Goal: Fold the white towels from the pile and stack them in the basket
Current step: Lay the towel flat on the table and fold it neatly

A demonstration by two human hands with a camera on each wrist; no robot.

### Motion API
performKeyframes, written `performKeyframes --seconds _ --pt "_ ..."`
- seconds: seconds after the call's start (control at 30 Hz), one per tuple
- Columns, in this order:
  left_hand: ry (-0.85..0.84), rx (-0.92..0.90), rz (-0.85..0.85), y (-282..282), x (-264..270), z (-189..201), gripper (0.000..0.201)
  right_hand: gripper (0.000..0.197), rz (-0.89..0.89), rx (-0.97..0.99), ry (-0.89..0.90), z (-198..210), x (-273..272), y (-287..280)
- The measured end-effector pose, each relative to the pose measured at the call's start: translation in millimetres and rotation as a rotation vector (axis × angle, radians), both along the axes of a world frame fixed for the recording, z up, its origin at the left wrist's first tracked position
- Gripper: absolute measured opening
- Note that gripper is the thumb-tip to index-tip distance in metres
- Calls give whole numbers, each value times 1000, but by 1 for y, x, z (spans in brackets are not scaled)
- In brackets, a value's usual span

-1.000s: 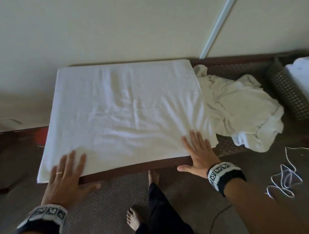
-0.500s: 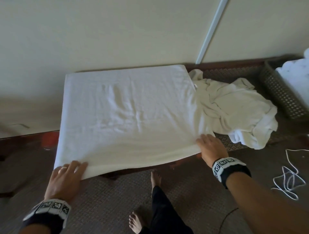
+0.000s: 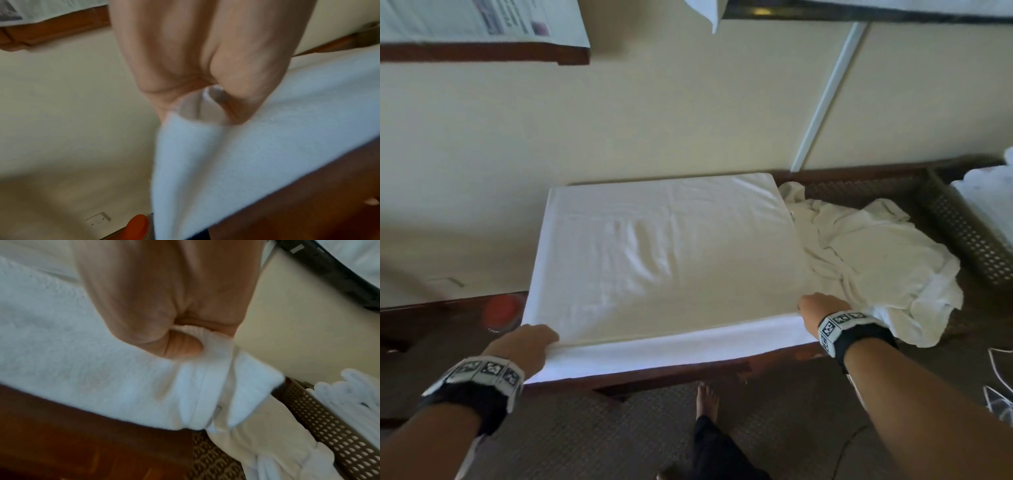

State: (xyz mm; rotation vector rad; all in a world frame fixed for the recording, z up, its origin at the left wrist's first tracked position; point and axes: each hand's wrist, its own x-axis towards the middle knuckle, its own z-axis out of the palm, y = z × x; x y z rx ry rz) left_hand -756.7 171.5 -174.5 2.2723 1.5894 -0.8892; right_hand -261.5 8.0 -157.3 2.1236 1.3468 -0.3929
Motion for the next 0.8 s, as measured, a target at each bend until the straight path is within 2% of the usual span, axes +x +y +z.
performKeyframes --seconds 0.1,0.27,0.4,0.5,0.6,0.63,0.7,0.73,0.8 --pt "16 89 -31 46 7 0 45 27 -18 86 -12 7 14 37" --pt "-18 106 14 115 33 13 33 26 -4 181 -8 20 42 106" --pt "-29 161 62 173 50 15 42 25 10 195 -3 18 60 163" --pt "-10 193 75 204 72 21 40 24 12 224 15 13 75 201" --pt "-27 304 91 223 89 22 33 23 31 299 15 9 84 230" --pt "-67 353 111 224 92 22 37 23 47 325 -8 7 86 235" --pt "-145 404 156 216 94 13 65 34 82 356 -56 0 86 237" --pt "-179 391 164 206 95 4 75 40 92 375 -63 -5 85 234" --pt "-253 290 179 175 96 -22 78 43 115 455 -11 -15 76 222"
